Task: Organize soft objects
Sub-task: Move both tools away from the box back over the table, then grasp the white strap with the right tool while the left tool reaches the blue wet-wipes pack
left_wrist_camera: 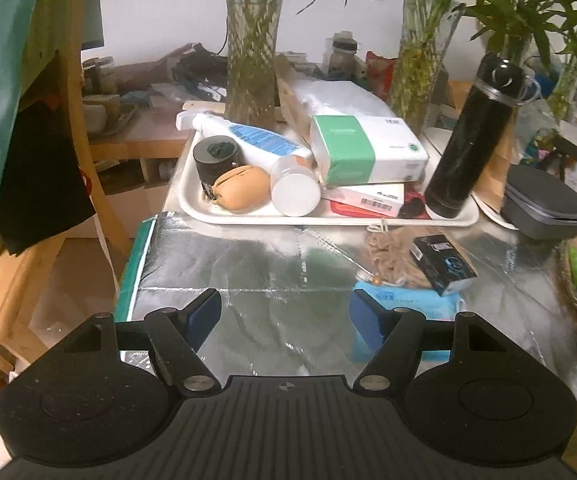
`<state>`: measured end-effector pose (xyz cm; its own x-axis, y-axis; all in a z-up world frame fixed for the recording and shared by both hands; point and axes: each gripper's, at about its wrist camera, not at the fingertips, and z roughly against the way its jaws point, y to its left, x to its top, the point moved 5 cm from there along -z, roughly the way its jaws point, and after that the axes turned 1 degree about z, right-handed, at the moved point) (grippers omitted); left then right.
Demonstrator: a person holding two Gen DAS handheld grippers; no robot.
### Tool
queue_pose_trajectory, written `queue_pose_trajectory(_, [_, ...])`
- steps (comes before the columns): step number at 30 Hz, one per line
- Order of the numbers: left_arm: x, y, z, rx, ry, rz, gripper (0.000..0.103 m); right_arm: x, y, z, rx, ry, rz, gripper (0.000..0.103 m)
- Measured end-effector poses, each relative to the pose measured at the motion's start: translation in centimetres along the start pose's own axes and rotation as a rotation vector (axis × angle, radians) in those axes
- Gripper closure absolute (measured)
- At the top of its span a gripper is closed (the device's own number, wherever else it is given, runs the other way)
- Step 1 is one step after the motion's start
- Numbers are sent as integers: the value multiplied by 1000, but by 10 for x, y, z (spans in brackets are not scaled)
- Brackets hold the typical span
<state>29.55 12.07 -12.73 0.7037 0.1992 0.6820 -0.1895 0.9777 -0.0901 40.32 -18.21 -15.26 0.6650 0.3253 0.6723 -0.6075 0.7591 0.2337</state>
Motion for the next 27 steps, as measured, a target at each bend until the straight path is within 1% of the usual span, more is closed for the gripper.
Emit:
queue_pose_trajectory(1, [0,1,-4,-1,-3,3,33,0,2,-6,14,12,11,19])
queue_pose_trajectory(3, [0,0,-10,-5,-7,3,33,-1,4,-15,43,29,24,28])
queue_pose_trajectory(4, [-1,-1,-13,-9,-9,0,33,-2,5,-21,58,40,36,30])
queue_pose_trajectory(6, [-2,-2,-17,-22,-12,-6,33,-3,7,-32,84,61,56,38])
queue_pose_trajectory(8, [-5,-4,-23,-45,-9,-14,33,-5,9,-43,126,85,72,41])
queue_pose_trajectory(12, [-12,-8,-39,-96,34,-31,33,-12,15,-63,178,138,122,46])
queue_pose_trajectory(15, [-14,-14,-46,-123,31,-64,33,-19,21,-76,207,179,156,49])
queue_pose_trajectory(18, [-15,-19,-54,-152,38,-71,33,-25,31,-86,235,204,209,52])
queue_pose_trajectory(23, [-18,-25,-65,-170,67,-83,33,-34,43,-100,203,246,324,55])
queue_pose_trajectory(25, [-19,-25,-71,-174,88,-81,33,-37,48,-102,182,239,389,57])
queue_pose_trajectory(26, [-19,-25,-73,-179,98,-76,33,-37,50,-102,172,238,414,61])
queue_pose_trajectory(27, [-20,-26,-75,-181,106,-73,33,-38,51,-101,162,238,432,72])
